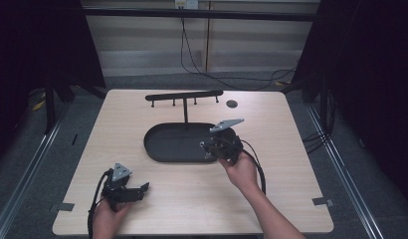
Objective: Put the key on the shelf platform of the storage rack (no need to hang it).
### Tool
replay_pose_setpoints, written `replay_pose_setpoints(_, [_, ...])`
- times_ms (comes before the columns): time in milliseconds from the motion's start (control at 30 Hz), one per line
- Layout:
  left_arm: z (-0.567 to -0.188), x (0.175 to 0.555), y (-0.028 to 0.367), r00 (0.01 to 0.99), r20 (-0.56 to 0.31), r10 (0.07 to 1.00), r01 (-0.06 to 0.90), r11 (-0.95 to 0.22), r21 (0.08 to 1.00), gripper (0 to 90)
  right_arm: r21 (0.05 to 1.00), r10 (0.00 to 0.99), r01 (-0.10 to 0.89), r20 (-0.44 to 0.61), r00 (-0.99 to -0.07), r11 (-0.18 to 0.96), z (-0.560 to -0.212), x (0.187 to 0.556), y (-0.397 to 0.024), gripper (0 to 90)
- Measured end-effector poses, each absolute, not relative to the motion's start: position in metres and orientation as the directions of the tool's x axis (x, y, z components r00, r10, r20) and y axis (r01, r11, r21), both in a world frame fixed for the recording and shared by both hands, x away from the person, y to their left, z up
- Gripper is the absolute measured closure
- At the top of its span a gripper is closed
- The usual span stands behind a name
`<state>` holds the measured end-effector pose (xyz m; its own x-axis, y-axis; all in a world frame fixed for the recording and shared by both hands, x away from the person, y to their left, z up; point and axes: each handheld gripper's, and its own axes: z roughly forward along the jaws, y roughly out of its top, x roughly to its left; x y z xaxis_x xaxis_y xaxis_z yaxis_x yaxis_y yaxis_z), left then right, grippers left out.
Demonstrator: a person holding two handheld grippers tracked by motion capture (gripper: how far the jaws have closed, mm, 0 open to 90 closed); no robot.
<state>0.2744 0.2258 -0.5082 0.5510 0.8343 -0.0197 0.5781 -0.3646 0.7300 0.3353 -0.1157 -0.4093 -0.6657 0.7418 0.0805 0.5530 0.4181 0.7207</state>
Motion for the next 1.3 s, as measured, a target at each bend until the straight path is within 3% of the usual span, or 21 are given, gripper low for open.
replay_pose_setpoints(1300, [-0.508, 0.275, 0.226, 0.557, -0.014, 0.83, 0.577, -0.375, 0.726, 17.4, 0.726, 0.78, 0.556, 0.044, -0.625, 0.405, -0.429, 0.381, -0.084, 85.3])
